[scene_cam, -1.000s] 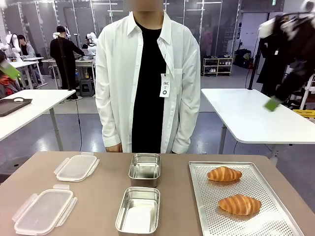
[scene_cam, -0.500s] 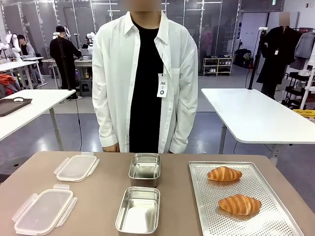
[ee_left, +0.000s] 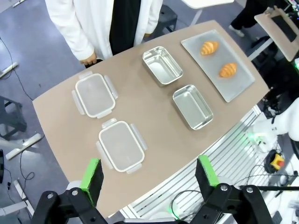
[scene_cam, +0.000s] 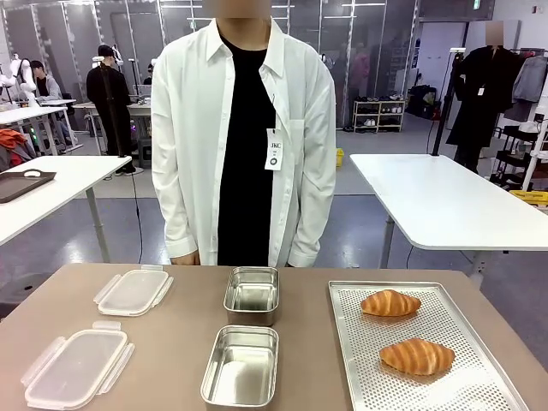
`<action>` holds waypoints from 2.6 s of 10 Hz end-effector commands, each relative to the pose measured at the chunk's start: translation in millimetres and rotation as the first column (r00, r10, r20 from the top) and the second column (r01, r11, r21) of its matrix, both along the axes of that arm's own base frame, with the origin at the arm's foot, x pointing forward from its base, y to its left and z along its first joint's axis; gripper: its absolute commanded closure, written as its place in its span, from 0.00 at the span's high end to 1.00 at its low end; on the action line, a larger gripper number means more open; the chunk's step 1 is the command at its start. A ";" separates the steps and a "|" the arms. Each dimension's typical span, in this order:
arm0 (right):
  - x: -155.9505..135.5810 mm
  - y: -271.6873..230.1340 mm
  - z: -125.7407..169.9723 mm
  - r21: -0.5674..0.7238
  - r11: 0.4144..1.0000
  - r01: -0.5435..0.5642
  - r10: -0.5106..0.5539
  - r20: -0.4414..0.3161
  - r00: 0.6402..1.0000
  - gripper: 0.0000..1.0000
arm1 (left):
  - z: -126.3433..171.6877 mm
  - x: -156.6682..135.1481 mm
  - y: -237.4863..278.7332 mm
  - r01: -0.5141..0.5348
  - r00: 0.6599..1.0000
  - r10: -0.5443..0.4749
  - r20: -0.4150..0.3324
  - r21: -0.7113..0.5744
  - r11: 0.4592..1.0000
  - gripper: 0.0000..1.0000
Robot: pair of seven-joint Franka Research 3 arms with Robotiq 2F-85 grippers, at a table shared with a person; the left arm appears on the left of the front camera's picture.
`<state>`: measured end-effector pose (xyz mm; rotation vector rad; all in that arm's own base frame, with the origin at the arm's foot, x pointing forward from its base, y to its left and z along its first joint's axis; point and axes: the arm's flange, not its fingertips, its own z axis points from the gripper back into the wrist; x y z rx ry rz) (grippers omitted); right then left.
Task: Place the bread into the airtight container.
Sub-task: Pick up a Butter Roll and place it into an empty Airtight Container.
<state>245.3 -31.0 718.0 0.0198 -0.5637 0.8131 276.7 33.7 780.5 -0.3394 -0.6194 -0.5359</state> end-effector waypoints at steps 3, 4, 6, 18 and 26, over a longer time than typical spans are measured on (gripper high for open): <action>18.7 29.2 -34.0 -0.373 0.793 -0.481 0.474 -0.117 0.873 1.00 | 2.5 -0.1 1.0 0.015 1.000 -0.015 0.007 0.014 1.000 1.00; 27.1 37.9 -48.8 -0.367 0.778 -0.510 0.491 -0.150 0.858 1.00 | 2.5 -0.1 1.0 0.015 1.000 -0.015 0.007 0.014 1.000 1.00; 48.4 56.9 -88.0 -0.334 0.759 -0.558 0.509 -0.229 0.830 1.00 | 2.5 -0.1 1.0 0.015 1.000 -0.015 0.007 0.014 1.000 1.00; 139.0 84.5 -297.0 -0.270 0.790 -0.550 0.457 -0.339 0.822 1.00 | 2.5 -0.1 1.0 0.015 1.000 -0.015 0.007 0.014 1.000 1.00; 173.9 86.6 -372.5 -0.274 0.785 -0.556 0.439 -0.387 0.811 1.00 | 2.5 -0.1 1.0 0.015 1.000 -0.015 0.007 0.014 1.000 1.00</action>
